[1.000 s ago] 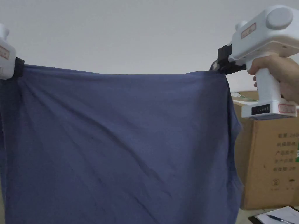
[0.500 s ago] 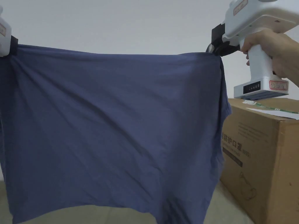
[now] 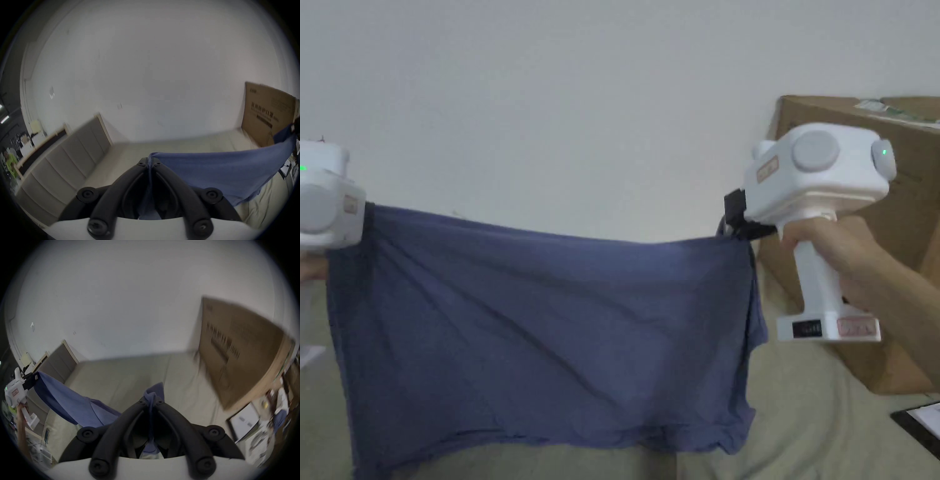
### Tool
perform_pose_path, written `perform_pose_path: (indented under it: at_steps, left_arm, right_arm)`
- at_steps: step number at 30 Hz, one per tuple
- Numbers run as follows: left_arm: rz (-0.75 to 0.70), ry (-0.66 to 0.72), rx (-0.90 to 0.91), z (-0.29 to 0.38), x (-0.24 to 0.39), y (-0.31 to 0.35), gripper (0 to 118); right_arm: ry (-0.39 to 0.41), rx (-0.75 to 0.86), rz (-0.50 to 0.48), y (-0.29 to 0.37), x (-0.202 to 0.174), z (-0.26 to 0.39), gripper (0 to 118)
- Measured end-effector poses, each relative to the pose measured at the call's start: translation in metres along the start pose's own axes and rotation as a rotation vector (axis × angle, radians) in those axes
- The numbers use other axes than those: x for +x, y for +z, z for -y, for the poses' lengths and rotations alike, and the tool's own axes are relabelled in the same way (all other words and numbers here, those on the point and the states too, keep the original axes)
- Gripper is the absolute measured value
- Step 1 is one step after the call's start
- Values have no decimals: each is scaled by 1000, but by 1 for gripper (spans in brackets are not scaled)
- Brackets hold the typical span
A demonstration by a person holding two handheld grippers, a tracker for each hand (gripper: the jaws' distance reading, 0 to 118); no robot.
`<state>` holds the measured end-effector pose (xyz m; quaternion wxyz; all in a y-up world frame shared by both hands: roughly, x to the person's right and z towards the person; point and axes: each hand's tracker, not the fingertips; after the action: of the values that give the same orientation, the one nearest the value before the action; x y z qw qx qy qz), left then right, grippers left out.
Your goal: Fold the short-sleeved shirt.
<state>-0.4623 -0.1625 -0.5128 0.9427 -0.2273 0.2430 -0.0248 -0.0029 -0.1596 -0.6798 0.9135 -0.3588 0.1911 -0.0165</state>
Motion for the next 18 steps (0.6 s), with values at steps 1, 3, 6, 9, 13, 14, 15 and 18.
perform_pose_path:
  at_steps: [1,3,6,9,13,14,15,18]
  left_arm:
    - [5,12,-60,30,4,-14,1]
    - [18,27,-141,81,9,-33,1]
    - [32,47,-262,153,13,-50,1]
    - [51,57,-362,212,13,-47,1]
    - [42,3,-400,254,5,-17,1]
    - [38,4,-397,259,2,-5,1]
    - [44,9,-388,267,-5,6,1]
    - [47,75,-375,284,-19,52,1]
  right_arm:
    - [-20,-58,-5,-24,7,26,3]
    - [-60,-126,-18,-61,17,76,3]
    - [-80,-249,-40,-94,24,149,3]
    - [-179,-313,-117,-111,36,199,3]
    - [-133,-244,-70,-78,36,238,3]
    - [-142,-250,-84,-70,39,243,3]
    - [-161,-233,-103,-57,42,250,3]
    - [-166,-209,-87,-14,40,276,3]
